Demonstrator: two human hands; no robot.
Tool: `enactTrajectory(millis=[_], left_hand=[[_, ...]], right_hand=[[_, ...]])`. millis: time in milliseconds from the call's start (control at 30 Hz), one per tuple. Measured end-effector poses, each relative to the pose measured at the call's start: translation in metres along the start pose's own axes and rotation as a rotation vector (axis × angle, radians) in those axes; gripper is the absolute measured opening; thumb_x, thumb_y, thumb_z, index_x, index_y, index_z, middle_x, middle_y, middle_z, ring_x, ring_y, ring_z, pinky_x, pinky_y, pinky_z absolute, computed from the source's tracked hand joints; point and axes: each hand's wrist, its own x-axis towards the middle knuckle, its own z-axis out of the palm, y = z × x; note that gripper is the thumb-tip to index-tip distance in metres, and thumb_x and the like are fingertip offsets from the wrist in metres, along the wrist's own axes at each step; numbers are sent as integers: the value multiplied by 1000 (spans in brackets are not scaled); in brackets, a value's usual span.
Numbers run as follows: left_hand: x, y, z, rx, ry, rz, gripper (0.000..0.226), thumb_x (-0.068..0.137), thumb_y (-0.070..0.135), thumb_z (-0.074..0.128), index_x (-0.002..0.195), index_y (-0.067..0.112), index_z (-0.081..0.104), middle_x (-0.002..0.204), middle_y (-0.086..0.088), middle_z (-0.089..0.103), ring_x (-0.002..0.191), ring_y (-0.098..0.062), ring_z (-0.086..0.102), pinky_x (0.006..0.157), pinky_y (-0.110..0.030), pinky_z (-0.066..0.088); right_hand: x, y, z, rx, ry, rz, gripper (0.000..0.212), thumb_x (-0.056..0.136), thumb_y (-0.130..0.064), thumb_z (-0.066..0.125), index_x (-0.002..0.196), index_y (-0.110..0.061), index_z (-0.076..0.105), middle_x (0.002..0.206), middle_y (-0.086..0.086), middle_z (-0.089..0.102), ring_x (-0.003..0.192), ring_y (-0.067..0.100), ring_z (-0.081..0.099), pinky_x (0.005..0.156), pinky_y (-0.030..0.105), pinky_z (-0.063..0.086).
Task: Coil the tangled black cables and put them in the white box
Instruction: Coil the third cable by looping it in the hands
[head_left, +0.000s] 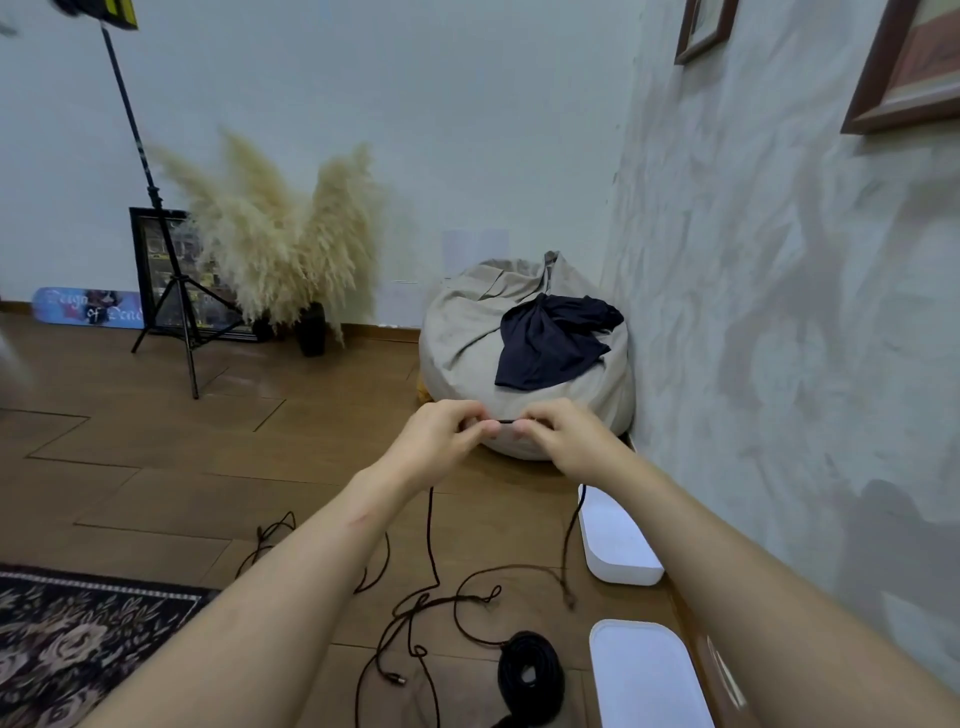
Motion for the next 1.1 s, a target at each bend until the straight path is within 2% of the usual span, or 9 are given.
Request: enactTrajectory(millis=[133,300,400,533,667,733,833,933,1100], left_hand=[[-5,-23,-10,10,-20,-115,24,103,42,58,89,28,71,71,4,57,67,-10,51,63,-29,41],[-3,-16,-3,-16,22,-75,20,102,41,59,91,29,71,75,2,62,71,-13,55,63,-30,41],[1,0,6,-31,1,-22,20,101,41,61,91,27,73,75,0,63,68,-9,51,63,-29,41],[-5,-15,-6,-28,-8,-125,23,102,41,59,89,27,72,70,6,56,64,-6,48,59,-24,37],[-4,-16,-8,-21,38,-101,22,103,40,58,88,30,70,70,9,57,64,-5,49,58,-24,37],[0,-5,-2,-30,35,-32,22,102,39,60,88,27,71,70,7,57,63,-6,48,61,-27,38],[2,-2,2,-33,-9,-22,25,101,43,60,86,26,71,69,6,55,63,-6,47,61,-29,38],[-3,-20,-8,-4,-23,-104,29,102,46,57,83,27,70,66,7,51,64,-11,48,62,-30,39],[-2,-12,-6,-32,-6,-53,25,102,44,58,84,32,71,66,8,54,63,-7,48,62,-30,40]], right_hand=[[-4,14,-17,-69,218,84,24,103,-32,54,84,-28,67,64,-8,58,62,9,51,57,29,33],[-8,12,-14,94,-22,67,13,100,-43,60,99,-33,69,81,-8,71,77,7,67,77,30,52],[-4,3,-3,37,-12,-11,26,103,-40,54,81,-35,66,67,-6,63,63,7,55,68,33,46],[-2,7,-16,-132,176,74,26,104,-32,51,84,-29,68,68,-10,59,68,10,54,58,28,36],[-7,14,-16,26,-36,95,14,102,-43,56,96,-35,66,71,-7,68,72,6,62,66,26,43],[-8,8,-8,88,-92,46,17,100,-48,57,91,-37,66,69,-8,66,66,2,58,67,24,43],[-4,3,-11,-5,72,7,26,103,-38,55,80,-31,67,67,-7,60,64,7,52,62,29,37],[-6,16,-23,-87,228,82,27,103,-35,53,84,-25,70,72,-4,65,66,12,55,59,31,37],[-14,14,-16,114,-97,77,23,101,-42,58,91,-24,67,63,-6,64,58,4,53,63,24,43]])
